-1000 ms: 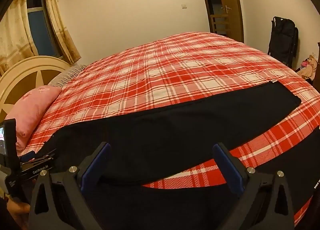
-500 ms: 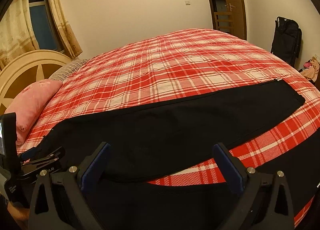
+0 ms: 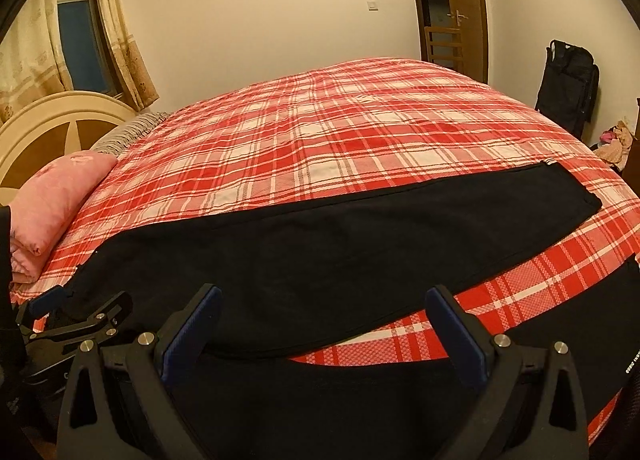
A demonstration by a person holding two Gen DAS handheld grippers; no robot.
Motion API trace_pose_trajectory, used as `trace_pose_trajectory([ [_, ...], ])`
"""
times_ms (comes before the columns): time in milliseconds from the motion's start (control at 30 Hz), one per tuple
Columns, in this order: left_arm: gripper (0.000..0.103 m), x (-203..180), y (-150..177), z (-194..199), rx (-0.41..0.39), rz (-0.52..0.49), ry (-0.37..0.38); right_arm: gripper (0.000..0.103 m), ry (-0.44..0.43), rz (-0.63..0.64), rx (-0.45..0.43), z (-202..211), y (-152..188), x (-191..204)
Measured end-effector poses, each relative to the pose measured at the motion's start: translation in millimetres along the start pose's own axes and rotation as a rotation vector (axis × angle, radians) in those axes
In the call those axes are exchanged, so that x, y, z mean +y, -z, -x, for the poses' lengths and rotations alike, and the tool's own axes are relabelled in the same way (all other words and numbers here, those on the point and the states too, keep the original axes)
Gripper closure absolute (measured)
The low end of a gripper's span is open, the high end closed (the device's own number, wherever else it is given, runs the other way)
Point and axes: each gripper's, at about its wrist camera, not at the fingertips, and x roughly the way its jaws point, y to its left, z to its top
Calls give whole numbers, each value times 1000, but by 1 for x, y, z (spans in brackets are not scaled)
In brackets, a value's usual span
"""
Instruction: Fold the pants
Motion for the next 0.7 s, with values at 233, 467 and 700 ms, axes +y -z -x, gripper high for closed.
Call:
trace_pose_trajectory([
  [233,0,-1,2,4,-3,5,1,1,-4,2,-8,4,0,1],
  [467,0,1,3,6,-3,12,1,1,-1,5,-6,6,1,4],
  [700,0,2,4,6,0,12,-5,1,-2,4,-5,7,2,4],
])
